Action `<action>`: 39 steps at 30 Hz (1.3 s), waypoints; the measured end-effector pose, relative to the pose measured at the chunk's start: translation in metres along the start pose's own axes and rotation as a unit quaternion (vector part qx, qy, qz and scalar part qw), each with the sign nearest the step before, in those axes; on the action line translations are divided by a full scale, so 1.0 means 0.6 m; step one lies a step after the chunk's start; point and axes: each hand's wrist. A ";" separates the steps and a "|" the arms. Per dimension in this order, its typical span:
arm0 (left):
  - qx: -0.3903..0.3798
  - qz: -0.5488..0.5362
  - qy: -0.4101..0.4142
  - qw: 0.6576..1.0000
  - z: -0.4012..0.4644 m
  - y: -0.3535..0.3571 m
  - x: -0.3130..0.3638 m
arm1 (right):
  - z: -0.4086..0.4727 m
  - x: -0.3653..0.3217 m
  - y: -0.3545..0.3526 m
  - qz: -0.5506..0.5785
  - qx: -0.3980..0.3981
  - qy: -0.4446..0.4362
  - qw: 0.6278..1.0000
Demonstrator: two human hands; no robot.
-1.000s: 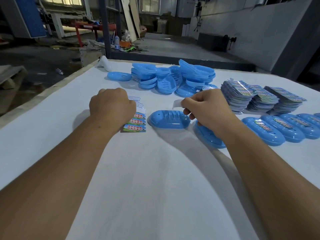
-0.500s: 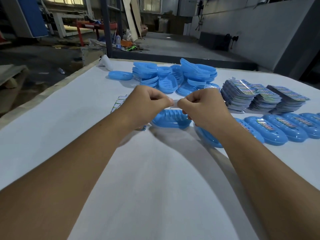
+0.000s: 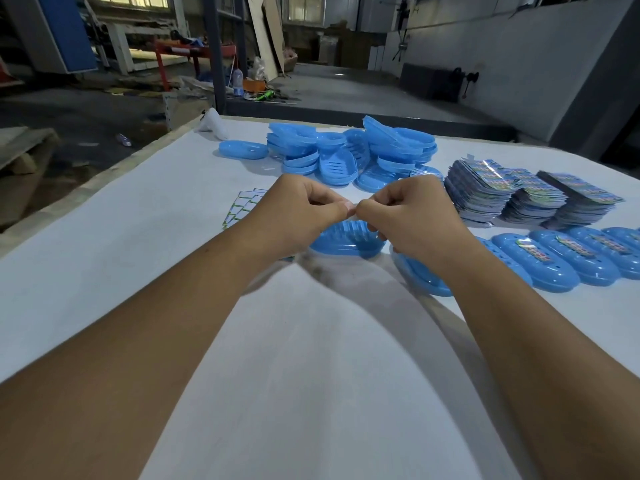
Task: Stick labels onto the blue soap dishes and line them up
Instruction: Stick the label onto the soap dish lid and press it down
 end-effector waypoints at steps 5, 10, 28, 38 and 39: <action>-0.009 -0.025 -0.013 1.000 0.000 0.002 -0.004 | 0.002 0.001 0.000 0.018 -0.001 0.003 1.000; 0.011 -0.050 -0.065 0.997 -0.001 0.005 -0.005 | 0.000 0.002 -0.002 0.045 -0.031 -0.015 0.998; 0.083 -0.048 -0.134 0.986 0.012 0.004 -0.006 | 0.015 0.016 -0.007 0.009 0.024 0.033 0.999; 0.068 0.016 -0.119 0.990 0.021 0.031 -0.026 | 0.020 0.026 -0.002 -0.053 0.017 0.030 0.998; 0.069 0.028 -0.118 0.990 0.023 0.033 -0.028 | 0.022 0.027 -0.002 -0.063 0.013 0.032 0.997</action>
Point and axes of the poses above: each hand's wrist, its own z-axis towards the middle knuckle, its own y-axis out of the palm, x = y × z, and after that the axes turned 12 degrees about z, right-handed
